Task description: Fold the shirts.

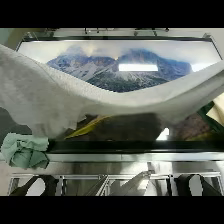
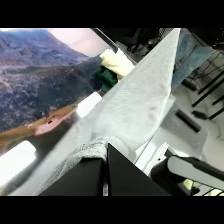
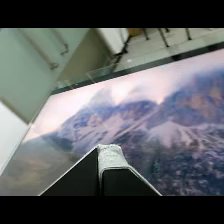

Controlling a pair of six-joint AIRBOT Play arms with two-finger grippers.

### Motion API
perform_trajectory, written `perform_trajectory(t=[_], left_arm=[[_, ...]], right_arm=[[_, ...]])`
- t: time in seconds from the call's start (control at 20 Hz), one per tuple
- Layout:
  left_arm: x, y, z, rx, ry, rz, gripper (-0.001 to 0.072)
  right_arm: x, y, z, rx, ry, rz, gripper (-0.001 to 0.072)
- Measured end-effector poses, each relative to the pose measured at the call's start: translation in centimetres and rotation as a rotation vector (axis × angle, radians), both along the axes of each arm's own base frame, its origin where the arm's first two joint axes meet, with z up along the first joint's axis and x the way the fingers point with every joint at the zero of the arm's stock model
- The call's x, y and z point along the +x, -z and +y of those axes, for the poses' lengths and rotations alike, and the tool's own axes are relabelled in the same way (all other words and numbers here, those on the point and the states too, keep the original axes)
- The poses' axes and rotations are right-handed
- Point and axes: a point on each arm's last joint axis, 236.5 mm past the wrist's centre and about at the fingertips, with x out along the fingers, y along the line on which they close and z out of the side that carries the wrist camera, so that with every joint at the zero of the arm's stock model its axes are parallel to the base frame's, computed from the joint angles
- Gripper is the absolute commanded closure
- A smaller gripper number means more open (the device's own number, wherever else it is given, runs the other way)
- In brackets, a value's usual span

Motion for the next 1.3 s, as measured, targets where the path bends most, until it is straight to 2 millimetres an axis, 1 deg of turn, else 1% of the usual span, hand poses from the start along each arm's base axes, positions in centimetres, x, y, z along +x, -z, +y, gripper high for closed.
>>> perform_trajectory(t=[0.1,0.2,0.3,0.35,0.45,0.55,0.6,0.65,0.7,0.75,0.85,0.95,1.0,1.05,1.15,1.2,1.3], left_arm=[[3.5,2.3,1.2,-0.035,-0.023,0.093,0.0686],[7.9,5.9,1.8,-0.029,-0.022,0.199,0.0686],[12.3,10.6,1.7,0.019,0.002,0.304,0.0686],[14.4,13.2,1.3,0.044,0.022,0.355,0.0685],[18.2,18.9,0.4,0.085,0.046,0.476,0.0686],[20.9,24.2,-0.4,0.099,0.06,0.578,0.0686],[22.0,26.8,-0.6,0.104,0.055,0.621,0.0687],[23.0,29.2,-0.7,0.106,0.045,0.659,0.0687],[23.8,31.0,-0.8,0.103,0.034,0.681,0.0687],[24.7,32.5,-0.7,0.098,0.016,0.696,0.0687],[26.3,34.6,-0.3,0.09,-0.033,0.7,0.0687],[27.1,35.3,0.0,0.084,-0.053,0.688,0.0688],[27.1,35.5,0.0,0.085,-0.051,0.689,0.069],[26.9,35.5,-0.2,0.088,-0.042,0.693,0.0691],[25.8,35.4,-0.8,0.094,-0.012,0.72,0.0691],[25.2,35.3,-1.2,0.1,0.001,0.737,0.0691],[23.6,35.4,-1.8,0.126,0.02,0.777,0.0691]], right_arm=[[3.0,2.3,-1.5,0.032,0.014,0.062,0.0699],[7.1,6.3,-2.0,0.062,0.0,0.157,0.0699],[11.4,11.2,-1.7,0.089,-0.019,0.254,0.0699],[13.5,14.4,-1.5,0.105,-0.019,0.313,0.0699],[16.8,20.6,-1.3,0.126,-0.004,0.421,0.0699],[19.0,26.4,-1.6,0.137,0.022,0.508,0.0699],[19.7,28.8,-1.8,0.135,0.037,0.537,0.0699],[20.4,30.7,-2.0,0.139,0.051,0.553,0.0699],[21.1,32.1,-2.3,0.136,0.064,0.554,0.0699],[21.7,32.9,-2.5,0.137,0.075,0.541,0.0699],[23.2,33.1,-3.2,0.135,0.102,0.483,0.0699],[24.3,32.4,-3.9,0.137,0.115,0.429,0.07],[24.5,32.1,-4.1,0.138,0.117,0.41,0.07],[24.7,31.9,-4.3,0.142,0.111,0.397,0.07],[24.4,31.5,-4.4,0.147,0.078,0.384,0.07],[24.0,31.4,-4.3,0.15,0.056,0.386,0.07],[22.8,32.0,-4.4,0.142,0.008,0.419,0.0701]])
